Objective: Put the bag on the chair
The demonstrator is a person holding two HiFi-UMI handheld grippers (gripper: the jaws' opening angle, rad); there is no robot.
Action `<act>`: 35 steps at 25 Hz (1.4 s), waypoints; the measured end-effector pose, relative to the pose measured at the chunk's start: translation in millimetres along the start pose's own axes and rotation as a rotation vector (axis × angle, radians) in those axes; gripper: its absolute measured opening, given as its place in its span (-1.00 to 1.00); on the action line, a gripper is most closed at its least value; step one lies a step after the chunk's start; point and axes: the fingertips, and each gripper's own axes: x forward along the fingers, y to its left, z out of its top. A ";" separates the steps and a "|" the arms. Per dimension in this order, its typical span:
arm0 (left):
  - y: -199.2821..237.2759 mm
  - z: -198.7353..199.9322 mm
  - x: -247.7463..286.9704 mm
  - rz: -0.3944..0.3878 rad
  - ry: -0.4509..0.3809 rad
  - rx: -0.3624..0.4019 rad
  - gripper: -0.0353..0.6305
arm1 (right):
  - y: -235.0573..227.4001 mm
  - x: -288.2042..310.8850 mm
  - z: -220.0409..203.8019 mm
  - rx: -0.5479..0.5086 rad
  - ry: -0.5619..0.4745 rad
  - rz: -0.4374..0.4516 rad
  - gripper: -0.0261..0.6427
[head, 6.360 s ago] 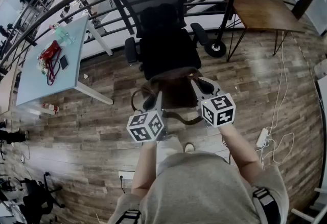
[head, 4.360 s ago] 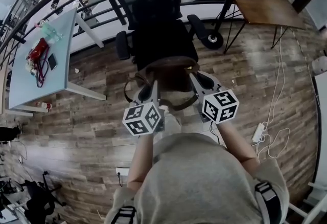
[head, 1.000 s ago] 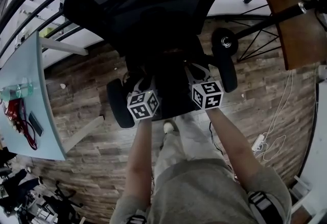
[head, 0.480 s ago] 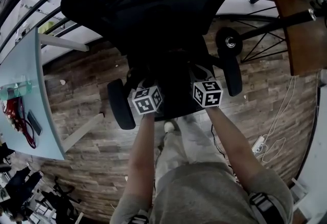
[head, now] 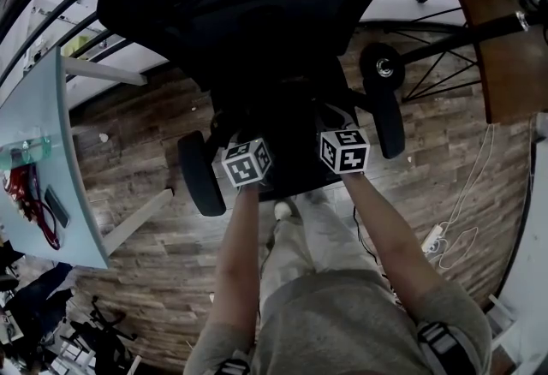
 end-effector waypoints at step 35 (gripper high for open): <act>-58.2 33.1 -143.1 -0.109 -0.222 0.056 -0.56 | 65.7 -134.9 40.9 -0.013 -0.191 0.007 -0.46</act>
